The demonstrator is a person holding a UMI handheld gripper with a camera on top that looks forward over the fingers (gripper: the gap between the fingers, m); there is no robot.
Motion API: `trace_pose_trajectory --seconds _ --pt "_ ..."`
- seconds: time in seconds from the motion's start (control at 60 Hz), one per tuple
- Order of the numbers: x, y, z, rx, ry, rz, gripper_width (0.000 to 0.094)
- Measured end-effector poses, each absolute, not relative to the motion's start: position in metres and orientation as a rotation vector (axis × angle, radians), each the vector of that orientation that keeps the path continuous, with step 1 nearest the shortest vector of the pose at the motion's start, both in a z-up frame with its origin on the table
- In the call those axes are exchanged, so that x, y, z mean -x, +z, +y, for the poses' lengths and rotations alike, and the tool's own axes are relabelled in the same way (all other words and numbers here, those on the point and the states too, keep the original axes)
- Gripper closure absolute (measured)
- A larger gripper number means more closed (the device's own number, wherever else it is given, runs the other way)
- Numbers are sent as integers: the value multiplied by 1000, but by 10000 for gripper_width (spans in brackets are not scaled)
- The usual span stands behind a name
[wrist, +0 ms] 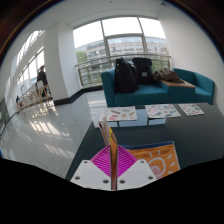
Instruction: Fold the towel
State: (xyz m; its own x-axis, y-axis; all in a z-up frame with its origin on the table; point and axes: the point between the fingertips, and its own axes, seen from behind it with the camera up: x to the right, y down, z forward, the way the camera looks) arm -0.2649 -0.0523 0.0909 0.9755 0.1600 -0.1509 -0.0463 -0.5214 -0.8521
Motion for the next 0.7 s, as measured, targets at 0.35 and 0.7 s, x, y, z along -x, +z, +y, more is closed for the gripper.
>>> trace_pose_trajectory --seconds 0.35,0.7 --pt "64 4 -48 2267 14 149 463" --pt "36 112 -90 2107 92 71 125"
